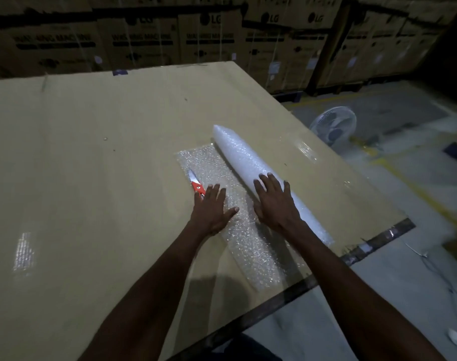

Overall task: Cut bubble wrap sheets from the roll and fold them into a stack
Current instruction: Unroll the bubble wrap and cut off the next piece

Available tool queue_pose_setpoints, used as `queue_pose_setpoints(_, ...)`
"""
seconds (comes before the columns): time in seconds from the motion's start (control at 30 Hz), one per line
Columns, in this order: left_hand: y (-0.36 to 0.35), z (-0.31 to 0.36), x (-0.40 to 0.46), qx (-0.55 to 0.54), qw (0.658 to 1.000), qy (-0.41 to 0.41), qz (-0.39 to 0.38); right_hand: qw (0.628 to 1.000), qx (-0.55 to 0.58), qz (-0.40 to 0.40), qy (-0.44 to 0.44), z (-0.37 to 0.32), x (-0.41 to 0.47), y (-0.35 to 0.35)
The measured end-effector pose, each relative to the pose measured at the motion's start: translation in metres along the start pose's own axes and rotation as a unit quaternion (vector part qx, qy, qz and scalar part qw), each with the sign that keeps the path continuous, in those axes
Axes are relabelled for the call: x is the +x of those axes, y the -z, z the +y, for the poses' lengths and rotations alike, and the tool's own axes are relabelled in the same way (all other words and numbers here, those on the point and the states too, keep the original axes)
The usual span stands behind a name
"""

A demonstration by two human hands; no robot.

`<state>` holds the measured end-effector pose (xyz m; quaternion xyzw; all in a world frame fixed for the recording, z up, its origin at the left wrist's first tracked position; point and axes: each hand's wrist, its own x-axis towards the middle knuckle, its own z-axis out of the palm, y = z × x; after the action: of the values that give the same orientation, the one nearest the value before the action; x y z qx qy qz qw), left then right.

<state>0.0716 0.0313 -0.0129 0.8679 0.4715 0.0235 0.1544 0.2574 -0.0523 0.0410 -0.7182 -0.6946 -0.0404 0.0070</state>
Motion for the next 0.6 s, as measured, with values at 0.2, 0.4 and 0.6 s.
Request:
queue_pose_setpoints(0.2, -0.02, 0.002, -0.001, -0.009, 0.999, 0.022, 0.042, 0.996, -0.034, -0.085, -0.01, 0.015, 0.017, -0.009)
queue_pose_setpoints(0.4, -0.019, -0.011, -0.011, 0.015, 0.998, 0.027, 0.053, 0.993, -0.079, -0.09, -0.008, 0.016, 0.023, -0.02)
queue_pose_setpoints(0.6, -0.019, -0.031, -0.037, 0.024, 0.997, 0.045, 0.06, 0.995, -0.042, -0.083, 0.019, 0.002, 0.023, -0.009)
